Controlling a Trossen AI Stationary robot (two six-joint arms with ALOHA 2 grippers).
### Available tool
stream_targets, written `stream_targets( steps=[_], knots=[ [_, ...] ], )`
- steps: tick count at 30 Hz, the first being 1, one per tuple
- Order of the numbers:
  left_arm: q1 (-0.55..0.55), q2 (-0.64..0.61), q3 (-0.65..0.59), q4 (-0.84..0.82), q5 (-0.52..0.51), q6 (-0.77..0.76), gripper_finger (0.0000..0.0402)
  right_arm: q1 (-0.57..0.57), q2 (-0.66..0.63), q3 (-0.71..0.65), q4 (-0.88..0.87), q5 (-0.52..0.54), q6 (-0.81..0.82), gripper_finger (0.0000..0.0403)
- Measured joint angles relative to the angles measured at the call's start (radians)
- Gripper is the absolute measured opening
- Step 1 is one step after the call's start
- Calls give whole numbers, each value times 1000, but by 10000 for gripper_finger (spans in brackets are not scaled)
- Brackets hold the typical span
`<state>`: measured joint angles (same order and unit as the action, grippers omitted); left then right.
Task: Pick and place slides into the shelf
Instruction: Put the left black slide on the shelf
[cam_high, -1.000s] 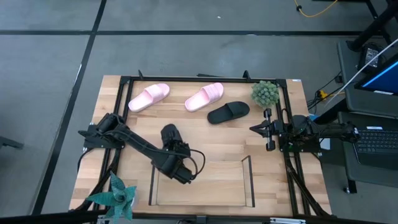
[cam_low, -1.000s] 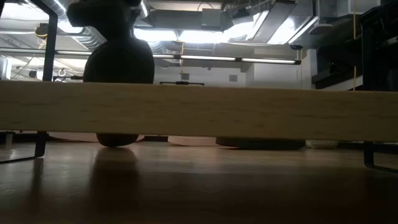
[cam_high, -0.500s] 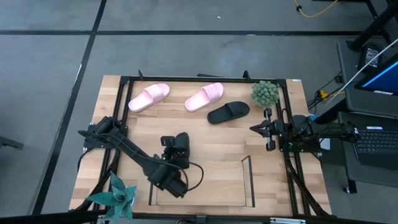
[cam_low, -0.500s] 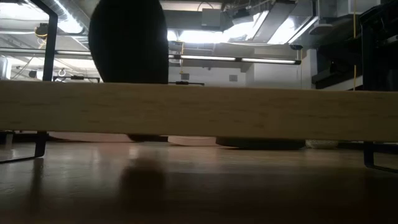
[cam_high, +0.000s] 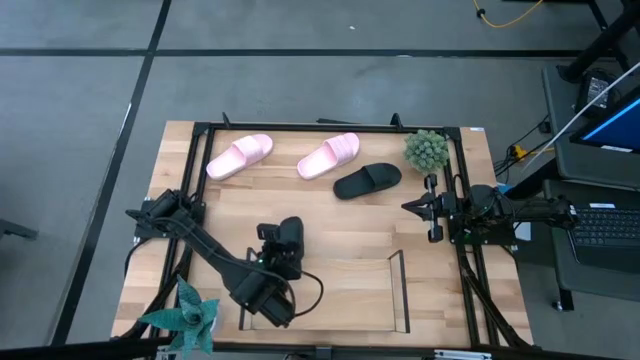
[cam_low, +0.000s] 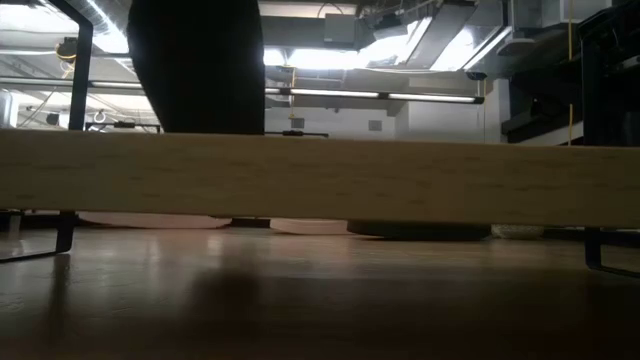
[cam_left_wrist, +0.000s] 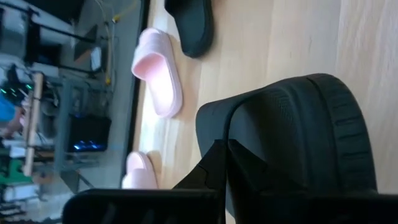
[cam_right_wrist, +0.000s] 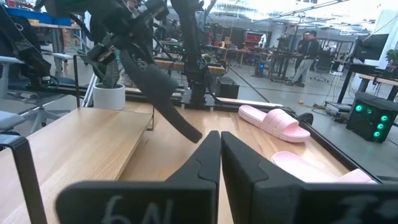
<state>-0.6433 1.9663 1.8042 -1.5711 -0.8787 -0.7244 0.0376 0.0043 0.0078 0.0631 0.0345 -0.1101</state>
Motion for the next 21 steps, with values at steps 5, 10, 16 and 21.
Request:
stream_targets(
  steps=[5, 10, 16, 21],
  knots=[
    [-2, 0, 0, 0, -57, 38, 0, 0, 0, 0, 0, 0, 1, 17],
    [-2, 0, 0, 0, -82, 81, 0, 0, 0, 0, 0, 0, 2, 17],
    [-2, -2, 0, 0, -109, 102, 0, 0, 0, 0, 0, 0, 2, 17],
    [-2, -2, 0, 0, -123, 166, 0, 0, 0, 0, 0, 0, 1, 17]
  ],
)
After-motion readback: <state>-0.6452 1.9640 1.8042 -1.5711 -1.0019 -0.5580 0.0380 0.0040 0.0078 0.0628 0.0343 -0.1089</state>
